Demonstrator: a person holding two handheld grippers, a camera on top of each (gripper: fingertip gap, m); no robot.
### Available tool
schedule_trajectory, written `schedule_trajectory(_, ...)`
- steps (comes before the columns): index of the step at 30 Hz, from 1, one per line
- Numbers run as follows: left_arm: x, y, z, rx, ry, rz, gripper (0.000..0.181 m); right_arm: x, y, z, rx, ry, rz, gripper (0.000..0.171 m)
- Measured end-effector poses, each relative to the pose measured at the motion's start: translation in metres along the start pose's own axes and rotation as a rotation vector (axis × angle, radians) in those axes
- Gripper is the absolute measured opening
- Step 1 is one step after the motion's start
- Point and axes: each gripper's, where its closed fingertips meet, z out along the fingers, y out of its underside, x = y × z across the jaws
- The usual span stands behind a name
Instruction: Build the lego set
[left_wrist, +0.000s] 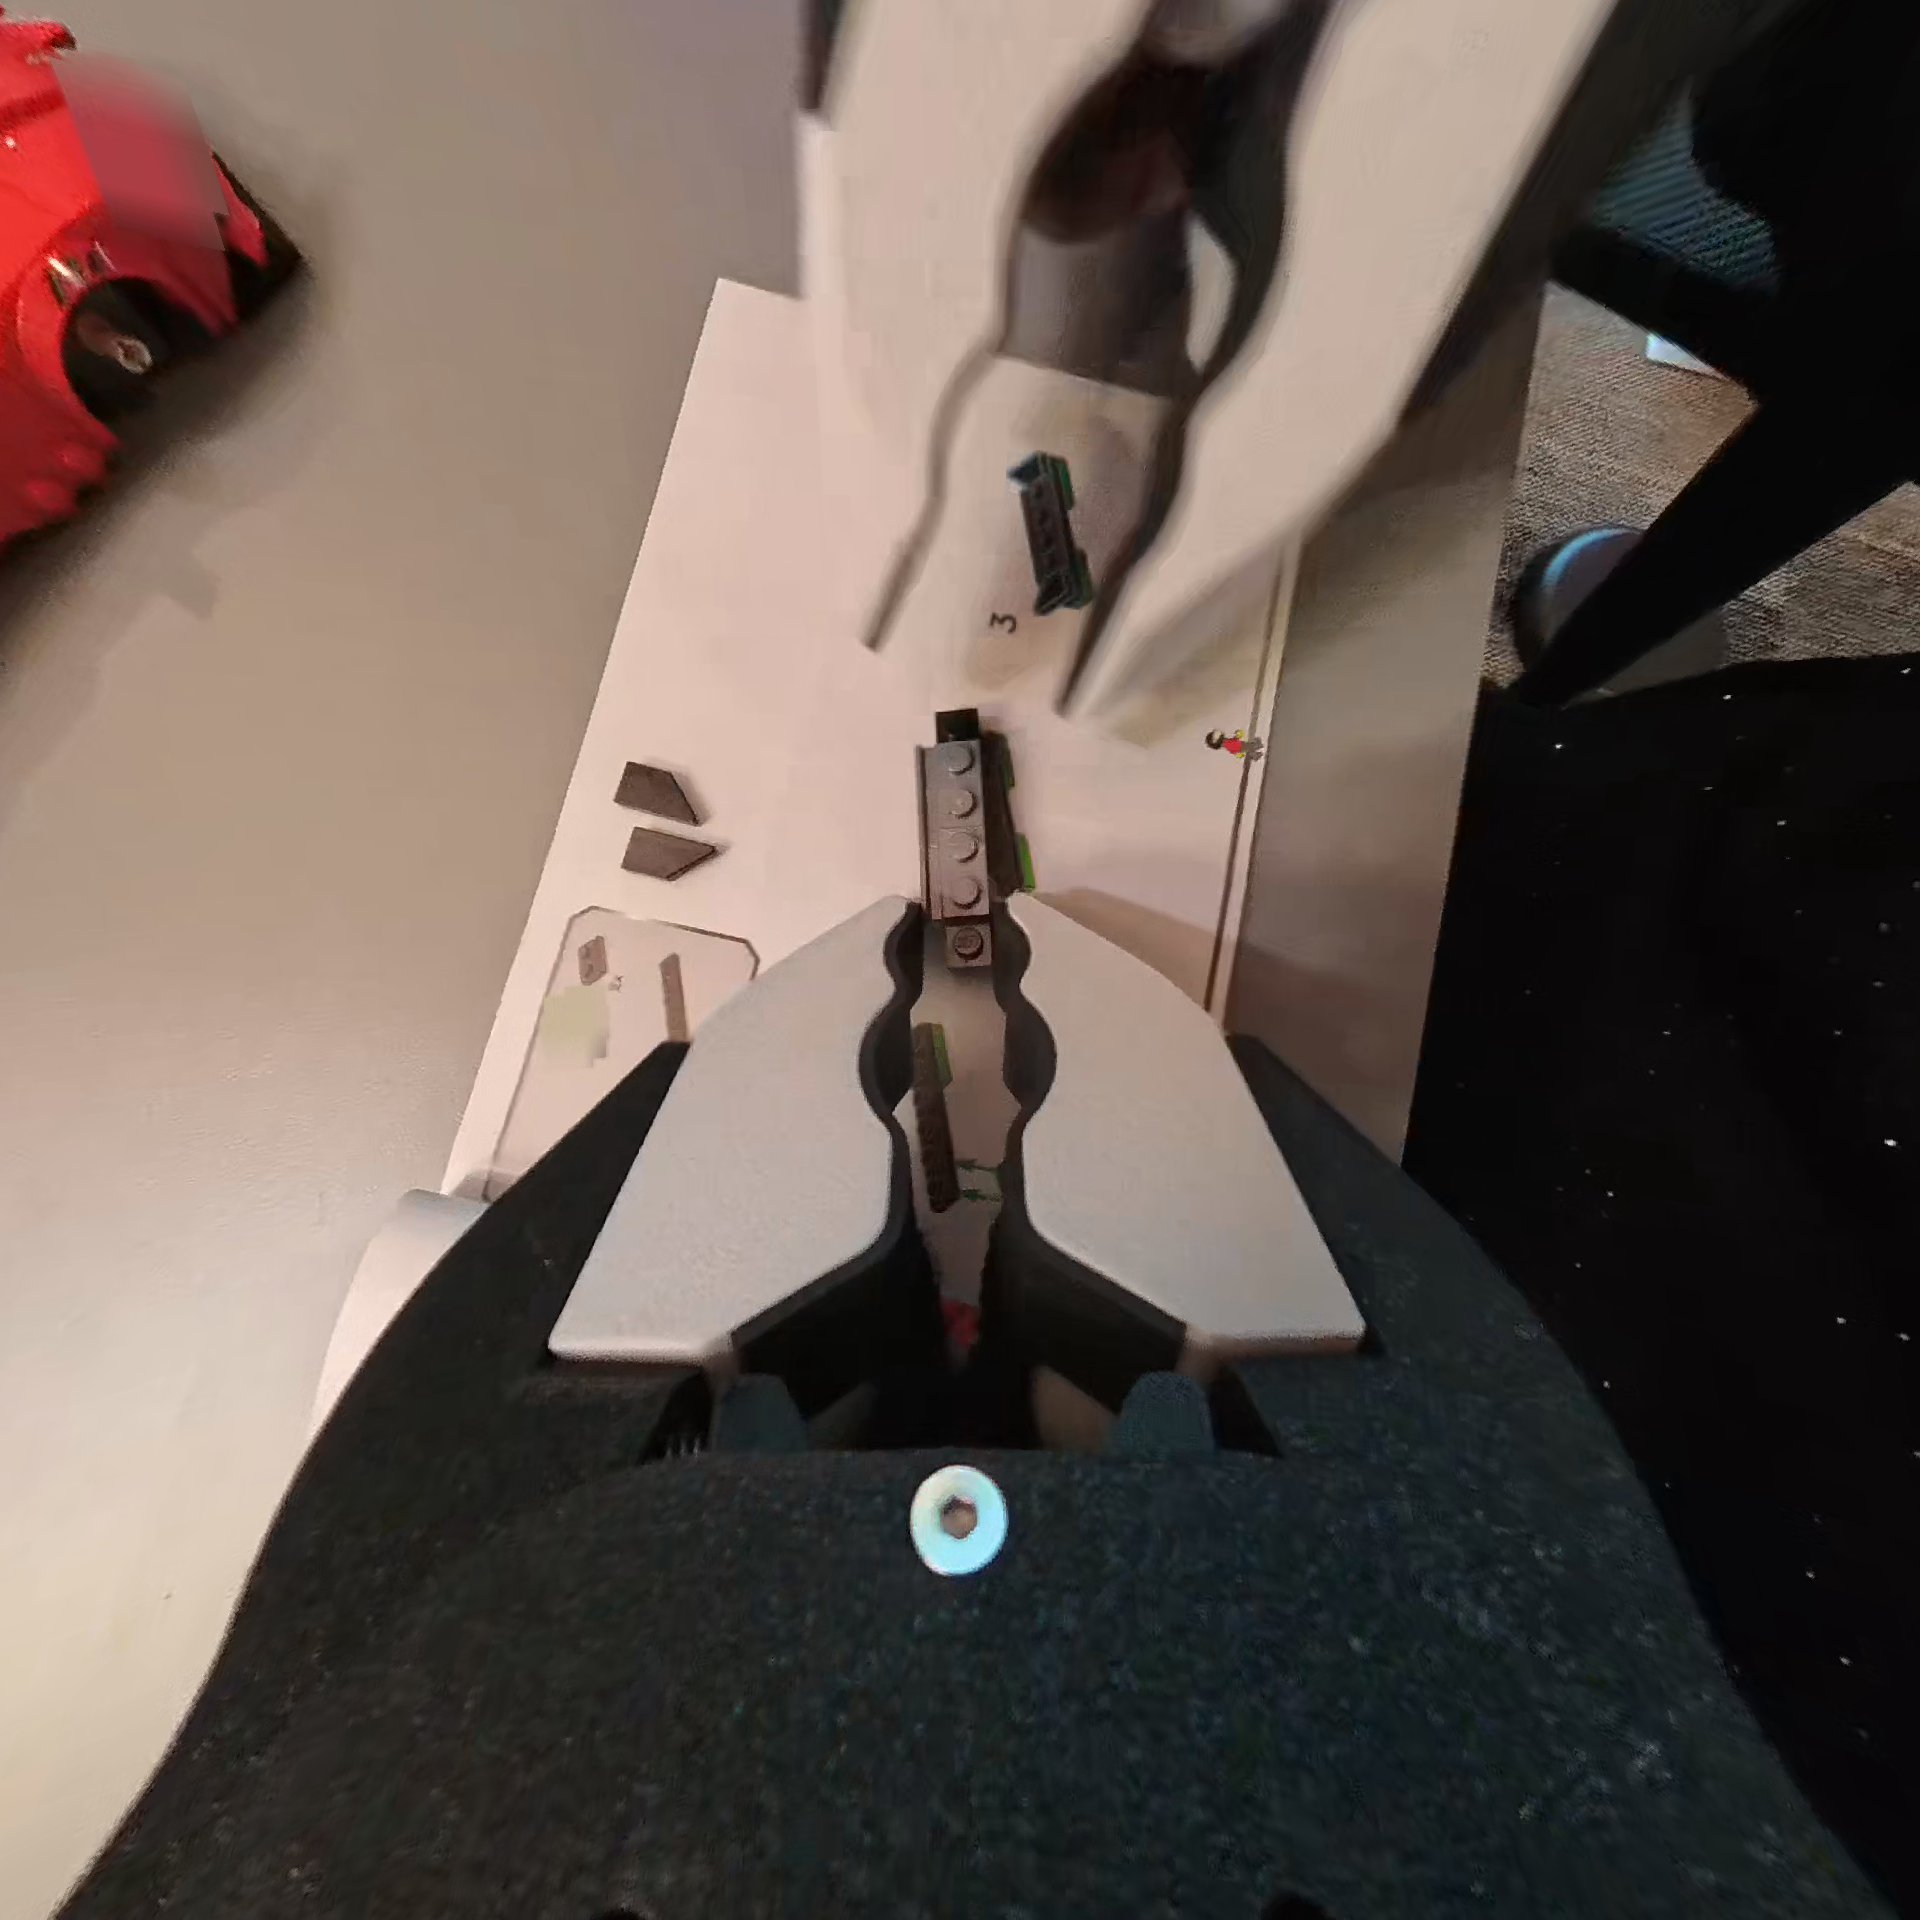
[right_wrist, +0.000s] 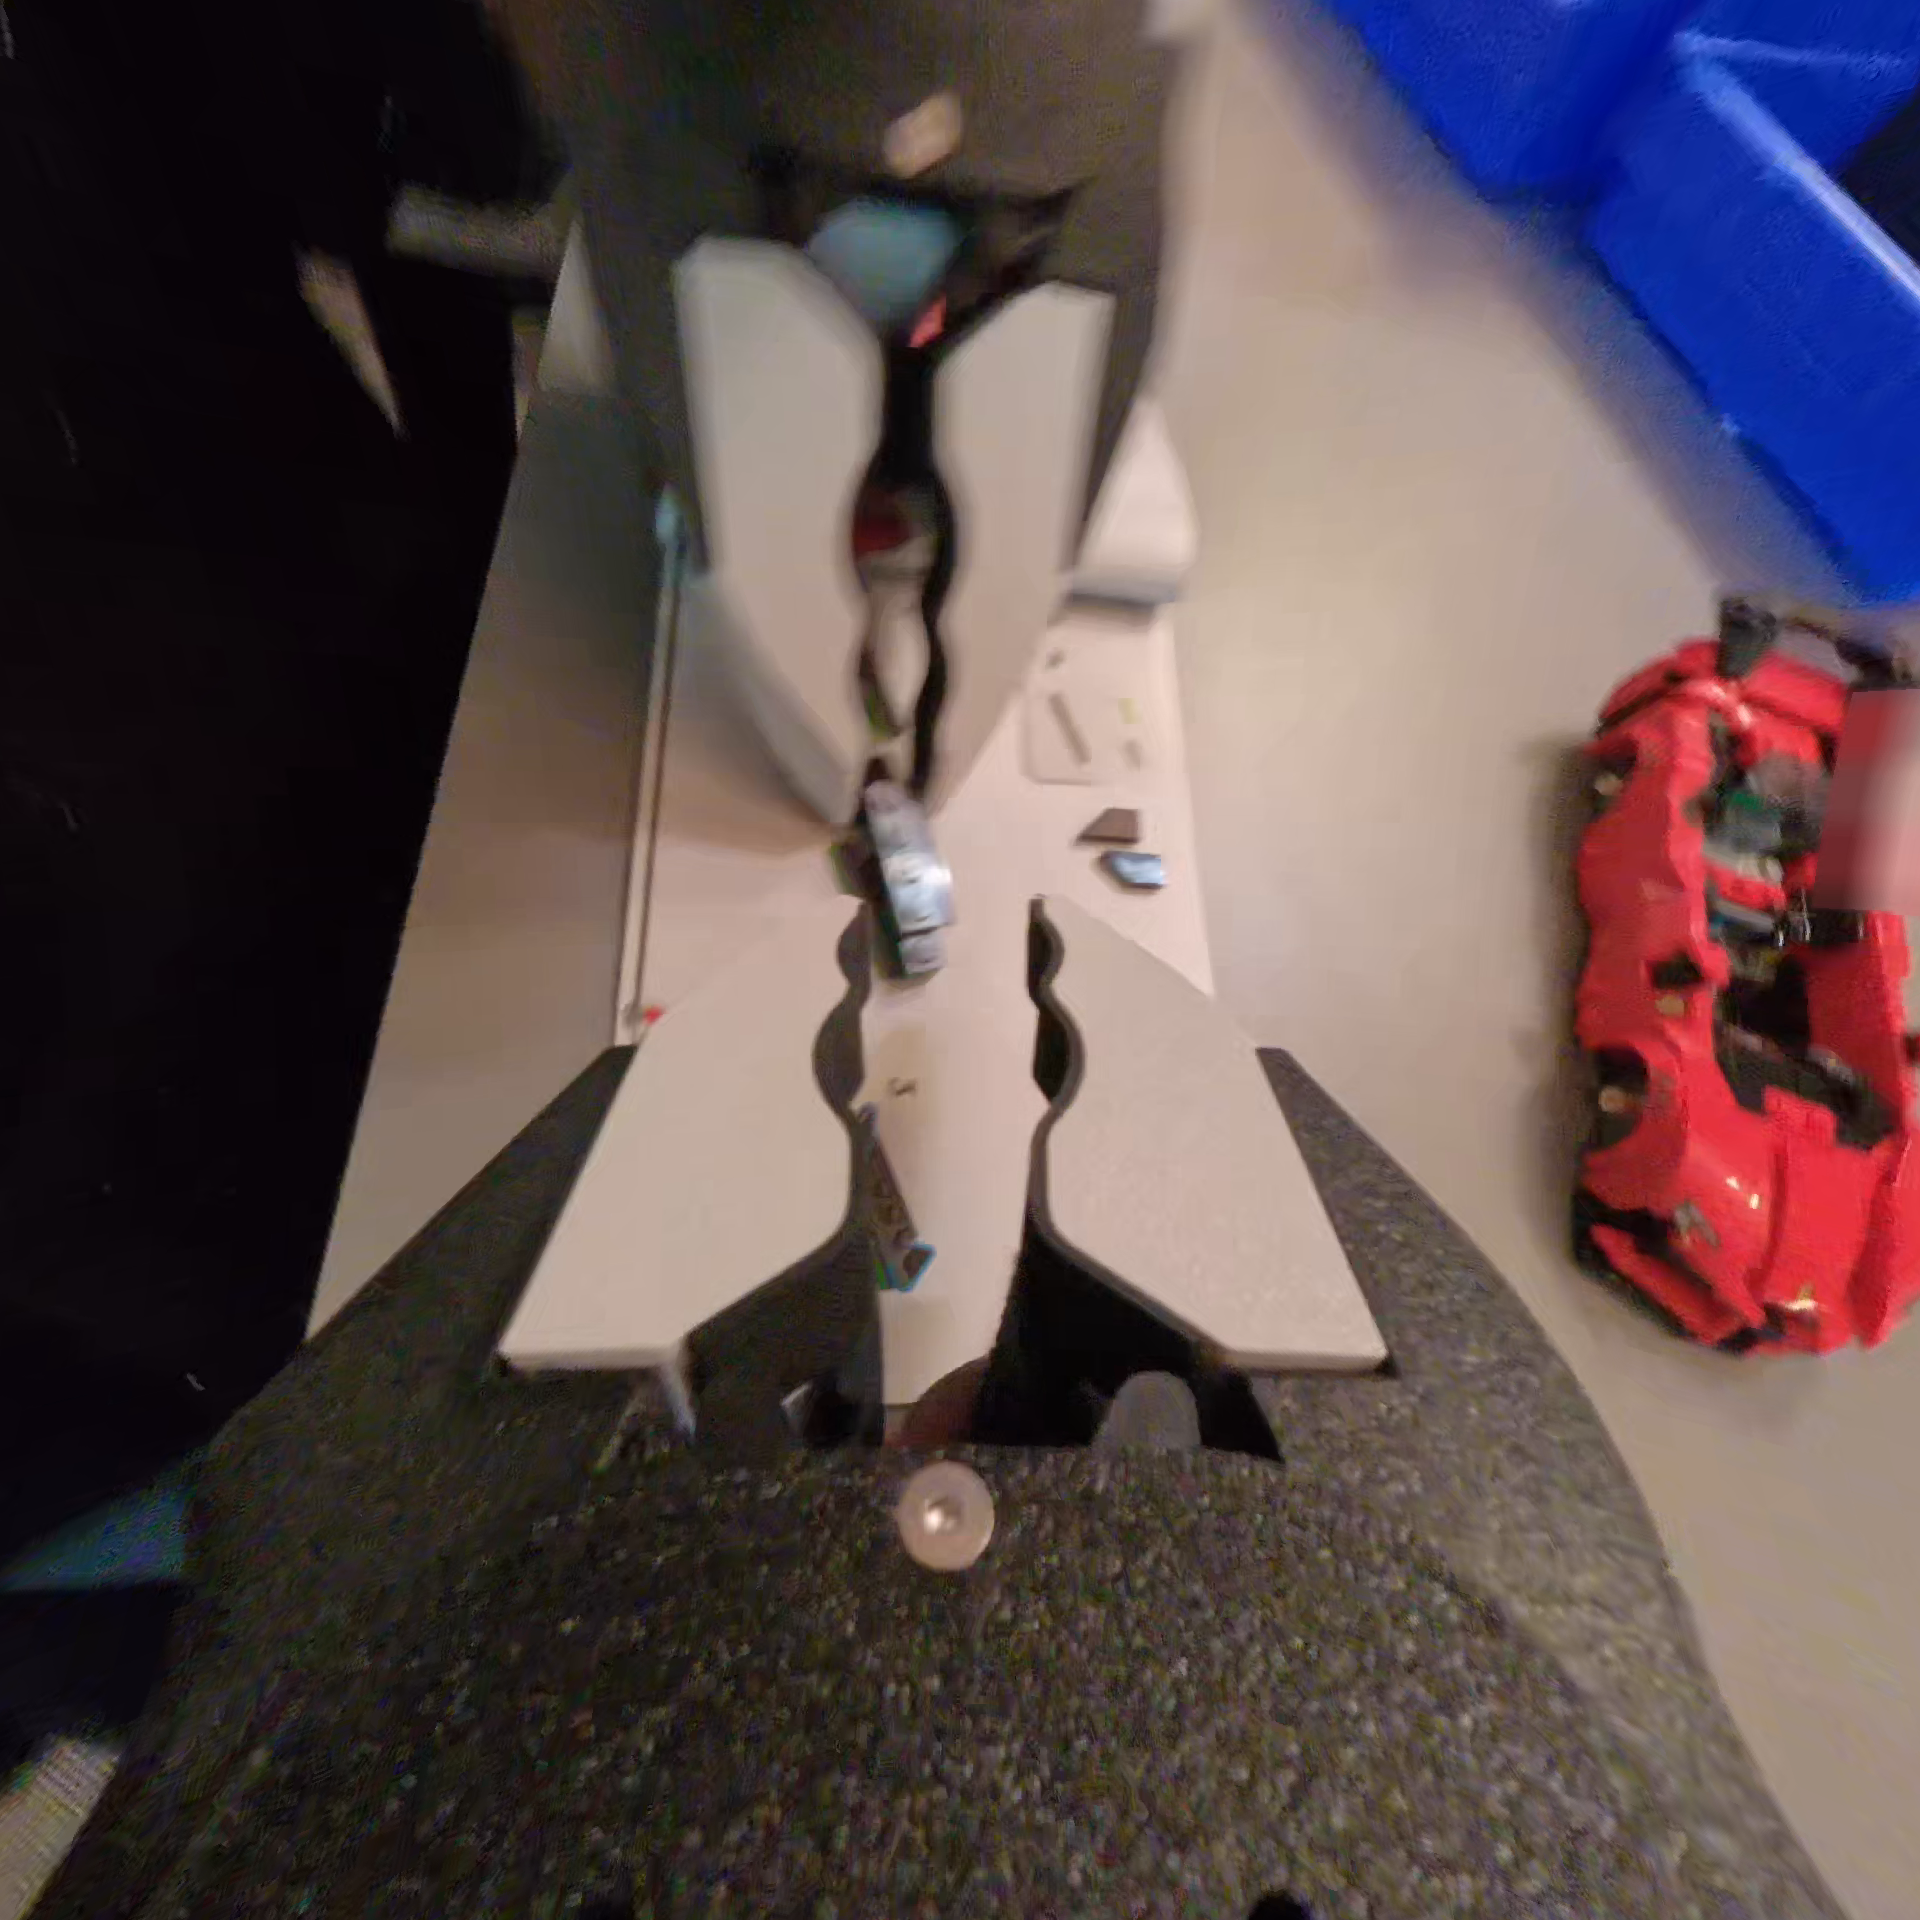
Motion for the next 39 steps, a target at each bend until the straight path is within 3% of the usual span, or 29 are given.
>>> schedule_trajectory(4, 0.003, -0.001, -0.001, 0.018, 0.020, -0.034, 0.024, 0.031, 0.007, 0.004, -0.045, 0.003, 0.201, 0.012)
schedule_trajectory(8, 0.002, -0.002, -0.007, 0.055, 0.039, -0.070, 0.027, 0.038, 0.020, 0.024, -0.163, -0.031, 0.143, 0.014)
schedule_trajectory(15, -0.007, 0.001, -0.026, 0.122, 0.015, -0.098, 0.028, 0.043, 0.010, 0.039, -0.157, -0.099, 0.110, 0.022)
schedule_trajectory(21, -0.013, -0.008, -0.037, 0.232, 0.025, -0.140, 0.026, 0.039, 0.012, 0.042, -0.175, -0.136, 0.066, 0.012)
schedule_trajectory(28, -0.027, -0.021, -0.056, 0.411, 0.050, -0.274, 0.024, 0.043, 0.002, 0.018, -0.123, -0.049, -0.015, 0.012)
schedule_trajectory(39, -0.020, -0.039, -0.059, 0.517, 0.131, -0.316, 0.016, 0.033, -0.020, -0.033, 0.034, 0.149, -0.033, 0.012)
